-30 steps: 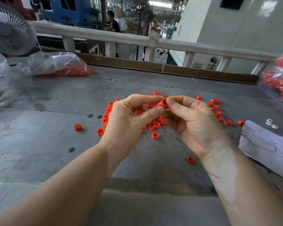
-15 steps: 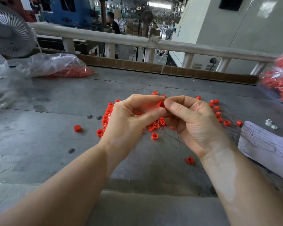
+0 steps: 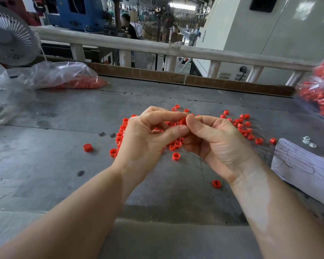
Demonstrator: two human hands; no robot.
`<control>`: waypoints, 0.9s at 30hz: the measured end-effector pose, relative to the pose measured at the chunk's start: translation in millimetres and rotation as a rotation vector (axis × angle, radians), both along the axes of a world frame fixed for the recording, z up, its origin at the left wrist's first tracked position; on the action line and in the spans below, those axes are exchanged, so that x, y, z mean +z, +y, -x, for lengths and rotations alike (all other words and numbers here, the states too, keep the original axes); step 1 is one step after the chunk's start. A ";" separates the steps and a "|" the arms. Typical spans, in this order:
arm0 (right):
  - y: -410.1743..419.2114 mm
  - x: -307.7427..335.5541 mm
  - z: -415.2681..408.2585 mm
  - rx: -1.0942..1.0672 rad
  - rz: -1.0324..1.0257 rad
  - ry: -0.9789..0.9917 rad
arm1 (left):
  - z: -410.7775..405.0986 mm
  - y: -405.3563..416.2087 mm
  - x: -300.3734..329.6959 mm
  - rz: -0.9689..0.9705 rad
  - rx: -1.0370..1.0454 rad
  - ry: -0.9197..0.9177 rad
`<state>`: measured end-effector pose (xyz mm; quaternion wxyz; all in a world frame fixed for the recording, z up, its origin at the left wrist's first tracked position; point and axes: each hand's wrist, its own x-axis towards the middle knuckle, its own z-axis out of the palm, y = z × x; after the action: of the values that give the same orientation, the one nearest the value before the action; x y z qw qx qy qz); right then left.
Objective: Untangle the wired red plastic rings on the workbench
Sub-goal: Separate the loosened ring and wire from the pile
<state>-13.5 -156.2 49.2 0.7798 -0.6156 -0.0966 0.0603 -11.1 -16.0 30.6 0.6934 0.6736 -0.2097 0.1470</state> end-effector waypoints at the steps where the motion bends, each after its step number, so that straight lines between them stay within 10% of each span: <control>1: -0.3 0.3 -0.1 0.000 -0.007 -0.005 | -0.1 0.2 -0.2 0.004 -0.014 0.000; 27: 5.1 -2.3 -0.9 0.071 -0.106 -0.065 | 2.9 -0.8 1.4 0.088 -0.030 0.047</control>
<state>-12.6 -151.1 46.9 0.8050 -0.5714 -0.1468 0.0624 -14.0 -16.8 32.0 0.7290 0.6426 -0.1968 0.1299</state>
